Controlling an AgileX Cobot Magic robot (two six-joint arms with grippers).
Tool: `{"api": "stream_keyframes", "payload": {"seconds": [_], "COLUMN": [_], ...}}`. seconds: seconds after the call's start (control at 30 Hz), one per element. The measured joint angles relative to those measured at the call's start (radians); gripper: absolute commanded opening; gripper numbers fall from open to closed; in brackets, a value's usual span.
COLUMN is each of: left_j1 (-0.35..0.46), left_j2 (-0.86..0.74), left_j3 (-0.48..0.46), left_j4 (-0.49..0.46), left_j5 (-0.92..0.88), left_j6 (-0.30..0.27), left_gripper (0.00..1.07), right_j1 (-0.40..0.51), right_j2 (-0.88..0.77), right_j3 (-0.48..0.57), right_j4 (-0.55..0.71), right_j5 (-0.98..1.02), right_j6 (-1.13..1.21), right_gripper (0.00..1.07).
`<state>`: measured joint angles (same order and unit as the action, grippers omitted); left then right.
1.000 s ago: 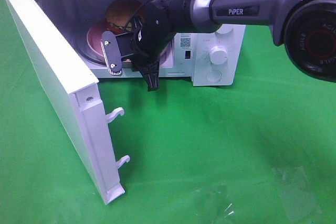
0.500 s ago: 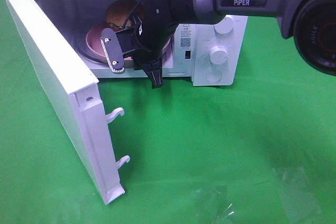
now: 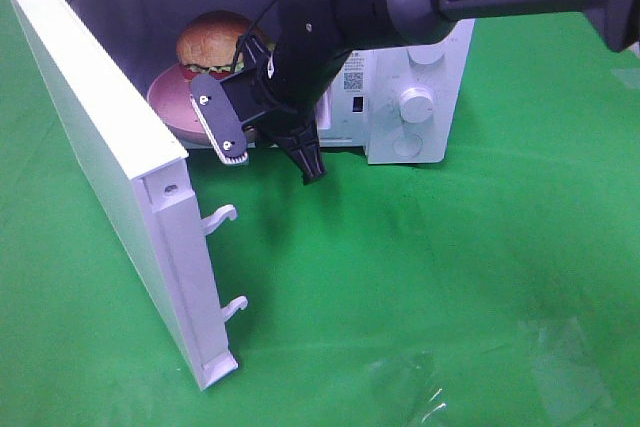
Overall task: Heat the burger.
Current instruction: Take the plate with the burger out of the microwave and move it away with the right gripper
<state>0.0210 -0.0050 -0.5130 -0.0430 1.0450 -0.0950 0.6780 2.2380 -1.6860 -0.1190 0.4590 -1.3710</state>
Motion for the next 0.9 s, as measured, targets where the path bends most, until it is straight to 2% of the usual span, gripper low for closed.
{"api": "stream_keyframes", "payload": {"seconds": [0.03,0.27,0.33,0.9], "left_j1": [0.000,0.000,0.000,0.000], "left_j2": [0.000,0.000,0.000,0.000], "left_j3": [0.000,0.000,0.000,0.000], "left_j4": [0.000,0.000,0.000,0.000], "left_j5": [0.000,0.000,0.000,0.000], "left_j6": [0.000,0.000,0.000,0.000], "left_gripper": [1.01,1.01,1.01,1.01], "right_j1": [0.000,0.000,0.003,0.011], "right_j2": [-0.022,-0.076,-0.120,-0.284], "right_j3": [0.050,0.153,0.233,0.442], "right_j4": [-0.002,-0.002,-0.005,-0.006], "right_j5": [-0.025,-0.087,-0.124,-0.175], "right_j6": [-0.013,-0.049,-0.071,-0.095], "right_gripper": [0.00,0.00,0.00,0.00]}}
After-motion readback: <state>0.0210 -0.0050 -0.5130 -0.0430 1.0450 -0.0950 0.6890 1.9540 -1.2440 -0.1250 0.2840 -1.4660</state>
